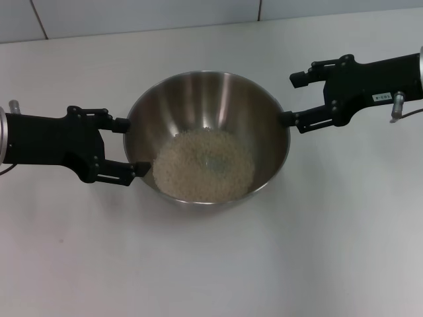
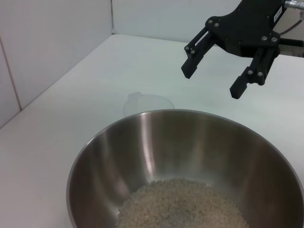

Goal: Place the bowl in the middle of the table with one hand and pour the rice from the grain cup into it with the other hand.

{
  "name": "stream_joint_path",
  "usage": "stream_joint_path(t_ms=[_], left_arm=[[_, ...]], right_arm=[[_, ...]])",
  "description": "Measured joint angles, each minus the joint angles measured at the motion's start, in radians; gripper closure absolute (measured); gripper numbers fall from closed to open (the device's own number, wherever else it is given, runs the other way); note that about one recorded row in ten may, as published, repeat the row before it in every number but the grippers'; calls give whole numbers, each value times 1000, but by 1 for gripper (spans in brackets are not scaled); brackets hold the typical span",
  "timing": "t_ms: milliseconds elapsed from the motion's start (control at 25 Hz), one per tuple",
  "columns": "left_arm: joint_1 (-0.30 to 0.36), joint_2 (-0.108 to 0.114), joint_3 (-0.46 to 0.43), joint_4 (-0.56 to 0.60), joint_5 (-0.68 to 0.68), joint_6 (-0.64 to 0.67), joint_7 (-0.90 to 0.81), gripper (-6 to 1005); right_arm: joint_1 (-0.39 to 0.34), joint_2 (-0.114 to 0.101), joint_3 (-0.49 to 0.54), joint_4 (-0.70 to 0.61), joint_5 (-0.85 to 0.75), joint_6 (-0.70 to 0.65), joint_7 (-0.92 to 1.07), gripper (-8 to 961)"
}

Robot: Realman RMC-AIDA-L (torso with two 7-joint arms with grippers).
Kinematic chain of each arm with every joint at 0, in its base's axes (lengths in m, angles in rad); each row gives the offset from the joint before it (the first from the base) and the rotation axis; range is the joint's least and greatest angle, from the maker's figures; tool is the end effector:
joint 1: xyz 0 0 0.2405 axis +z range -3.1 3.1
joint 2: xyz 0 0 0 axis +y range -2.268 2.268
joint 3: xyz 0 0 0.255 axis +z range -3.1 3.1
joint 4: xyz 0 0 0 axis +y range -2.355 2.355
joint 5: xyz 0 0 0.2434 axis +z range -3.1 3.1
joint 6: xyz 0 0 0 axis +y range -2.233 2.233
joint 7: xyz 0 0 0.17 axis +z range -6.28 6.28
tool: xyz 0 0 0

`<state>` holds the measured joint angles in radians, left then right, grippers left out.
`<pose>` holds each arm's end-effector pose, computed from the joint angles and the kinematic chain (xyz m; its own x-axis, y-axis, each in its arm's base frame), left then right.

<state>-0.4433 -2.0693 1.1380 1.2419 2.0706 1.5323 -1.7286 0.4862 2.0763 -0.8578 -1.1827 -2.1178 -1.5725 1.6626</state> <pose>-0.1984 0.3747 0.0017 0.9699 0.1884 0.1543 0.2185 -0.9530 -0.2099 0.2263 0.3909 0.0464 0.9380 -0.2355 -0.2543 -0.3118 -0.8936 -0.3230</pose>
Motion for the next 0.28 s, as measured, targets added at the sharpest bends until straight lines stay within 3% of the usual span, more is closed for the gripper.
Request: stream_joint_path(t_ms=[280], left_arm=[[0,0,0,-1,0,-1,0,135]], right_arm=[[-2,0,-1,-10,8,2,9,144]])
